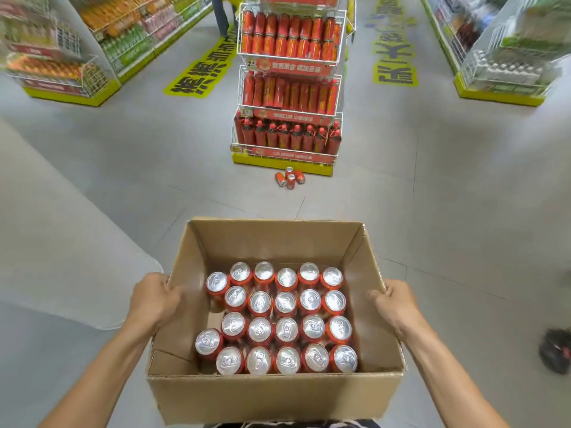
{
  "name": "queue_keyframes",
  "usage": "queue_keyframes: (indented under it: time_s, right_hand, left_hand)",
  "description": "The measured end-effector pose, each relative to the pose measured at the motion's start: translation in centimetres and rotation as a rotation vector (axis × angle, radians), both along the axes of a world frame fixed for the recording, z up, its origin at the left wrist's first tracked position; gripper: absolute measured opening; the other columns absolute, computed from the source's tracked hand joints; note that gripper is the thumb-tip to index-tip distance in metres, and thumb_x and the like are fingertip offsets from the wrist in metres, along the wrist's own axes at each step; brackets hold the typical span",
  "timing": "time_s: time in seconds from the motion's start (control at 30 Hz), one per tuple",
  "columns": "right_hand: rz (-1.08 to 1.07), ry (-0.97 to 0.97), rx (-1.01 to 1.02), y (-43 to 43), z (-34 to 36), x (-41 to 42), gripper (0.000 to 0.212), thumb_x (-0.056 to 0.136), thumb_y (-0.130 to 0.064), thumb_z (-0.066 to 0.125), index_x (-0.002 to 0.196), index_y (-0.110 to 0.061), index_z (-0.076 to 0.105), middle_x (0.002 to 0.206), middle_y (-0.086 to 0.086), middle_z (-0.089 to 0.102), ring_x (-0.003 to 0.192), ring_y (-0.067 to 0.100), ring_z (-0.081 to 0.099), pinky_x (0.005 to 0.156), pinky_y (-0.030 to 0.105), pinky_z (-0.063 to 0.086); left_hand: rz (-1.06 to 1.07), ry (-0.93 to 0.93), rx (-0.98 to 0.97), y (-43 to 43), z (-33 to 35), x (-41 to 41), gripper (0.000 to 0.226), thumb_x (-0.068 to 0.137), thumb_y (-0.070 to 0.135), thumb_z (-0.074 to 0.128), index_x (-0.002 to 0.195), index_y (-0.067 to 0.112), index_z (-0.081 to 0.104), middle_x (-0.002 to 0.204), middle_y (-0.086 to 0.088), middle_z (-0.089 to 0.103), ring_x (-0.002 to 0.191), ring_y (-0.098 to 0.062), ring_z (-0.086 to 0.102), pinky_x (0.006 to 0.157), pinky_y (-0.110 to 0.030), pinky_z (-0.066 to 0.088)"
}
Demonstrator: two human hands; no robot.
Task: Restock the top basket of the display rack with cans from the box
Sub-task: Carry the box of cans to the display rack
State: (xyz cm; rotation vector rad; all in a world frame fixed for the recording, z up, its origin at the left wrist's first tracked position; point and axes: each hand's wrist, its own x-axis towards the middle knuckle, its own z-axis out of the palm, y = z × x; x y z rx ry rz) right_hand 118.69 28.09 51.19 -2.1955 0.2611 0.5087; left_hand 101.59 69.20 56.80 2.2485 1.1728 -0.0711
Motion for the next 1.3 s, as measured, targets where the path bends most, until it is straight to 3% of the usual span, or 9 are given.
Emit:
queue_keyframes:
  time_s: [0.13, 0.27, 0.4, 0.57, 0.73, 0.87, 1.1, 1.17, 1.3]
  right_hand:
    - [0.022, -0.021, -0.017, 3.0, 2.2, 7.6, 0.017, 0.086, -0.011, 0.066, 0.076, 0.002, 0.063, 0.056, -0.002, 0.053, 0.057, 0.018, 0.05, 0.056, 0.029, 0.041]
    - [0.042, -0.052, -0.045, 6.0, 3.6, 14.5, 0.015, 0.089, -0.008, 0.065, 0.077, 0.002, 0.065, 0.055, -0.003, 0.046, 0.056, 0.017, 0.044, 0.053, 0.027, 0.035]
    - [0.003, -0.056, -0.068, 9.8, 3.0, 21.5, 0.022, 0.089, -0.006, 0.067, 0.069, -0.001, 0.06, 0.055, -0.003, 0.04, 0.057, 0.017, 0.038, 0.055, 0.028, 0.034]
    - [-0.024, -0.058, -0.103, 15.6, 2.0, 29.4, 0.016, 0.091, -0.008, 0.069, 0.078, 0.002, 0.068, 0.057, -0.002, 0.041, 0.059, 0.017, 0.039, 0.056, 0.028, 0.034]
    - [-0.08, -0.029, -0.094, 21.7, 1.8, 36.4, 0.022, 0.09, -0.012, 0.07, 0.071, -0.003, 0.063, 0.063, 0.002, 0.045, 0.063, 0.018, 0.043, 0.06, 0.031, 0.038]
    - [-0.091, -0.028, -0.082, 26.6, 2.1, 41.9, 0.026, 0.089, -0.009, 0.069, 0.066, -0.008, 0.057, 0.062, 0.004, 0.043, 0.06, 0.019, 0.039, 0.049, 0.026, 0.032]
    - [-0.102, 0.023, 0.005, 34.3, -1.1, 53.6, 0.021, 0.088, -0.006, 0.067, 0.083, 0.012, 0.06, 0.061, 0.005, 0.045, 0.06, 0.017, 0.041, 0.055, 0.029, 0.032]
    - [-0.097, 0.042, 0.019, 36.6, -2.5, 57.3, 0.02, 0.088, -0.009, 0.068, 0.078, 0.008, 0.061, 0.059, 0.003, 0.045, 0.058, 0.017, 0.041, 0.058, 0.03, 0.035]
    - [-0.094, 0.063, 0.024, 41.4, -4.1, 63.7, 0.032, 0.091, -0.006, 0.066, 0.062, -0.014, 0.056, 0.054, -0.003, 0.042, 0.054, 0.016, 0.038, 0.056, 0.029, 0.034]
  left_hand:
    - [0.056, -0.015, 0.007, 2.6, -0.4, 6.6, 0.044, 0.08, 0.014, 0.072, 0.05, 0.012, 0.039, 0.05, -0.007, 0.047, 0.053, -0.03, 0.045, 0.052, -0.033, 0.036]
    - [0.062, -0.015, -0.017, 5.7, -0.4, 13.6, 0.033, 0.078, 0.027, 0.071, 0.064, -0.001, 0.06, 0.061, -0.015, 0.064, 0.066, -0.035, 0.063, 0.061, -0.038, 0.051]
    - [0.023, -0.049, -0.043, 10.0, -1.3, 21.7, 0.038, 0.08, 0.021, 0.072, 0.053, 0.01, 0.047, 0.053, -0.011, 0.053, 0.056, -0.031, 0.054, 0.056, -0.037, 0.046]
    - [-0.027, -0.05, -0.067, 16.6, -2.6, 31.9, 0.042, 0.074, 0.019, 0.071, 0.051, 0.017, 0.036, 0.048, -0.003, 0.037, 0.052, -0.027, 0.039, 0.052, -0.032, 0.034]
    - [-0.054, -0.027, -0.049, 23.5, -2.3, 41.2, 0.043, 0.08, 0.01, 0.071, 0.052, 0.015, 0.039, 0.05, -0.005, 0.041, 0.052, -0.026, 0.039, 0.052, -0.032, 0.035]
    - [-0.071, -0.02, -0.024, 28.0, -1.3, 47.8, 0.035, 0.079, 0.009, 0.068, 0.052, 0.013, 0.045, 0.048, -0.004, 0.043, 0.05, -0.026, 0.041, 0.048, -0.029, 0.036]
    - [-0.031, 0.032, -0.032, 35.2, -1.8, 58.4, 0.027, 0.078, 0.015, 0.068, 0.063, -0.008, 0.063, 0.059, -0.017, 0.063, 0.057, -0.032, 0.057, 0.05, -0.031, 0.044]
    - [-0.019, 0.035, -0.041, 37.2, -2.7, 61.5, 0.029, 0.079, 0.016, 0.07, 0.068, -0.01, 0.066, 0.063, -0.021, 0.067, 0.057, -0.032, 0.06, 0.05, -0.031, 0.043]
    - [-0.025, 0.012, -0.024, 41.7, -5.1, 67.4, 0.042, 0.087, 0.021, 0.07, 0.056, -0.001, 0.054, 0.055, -0.012, 0.051, 0.051, -0.024, 0.044, 0.049, -0.036, 0.04]
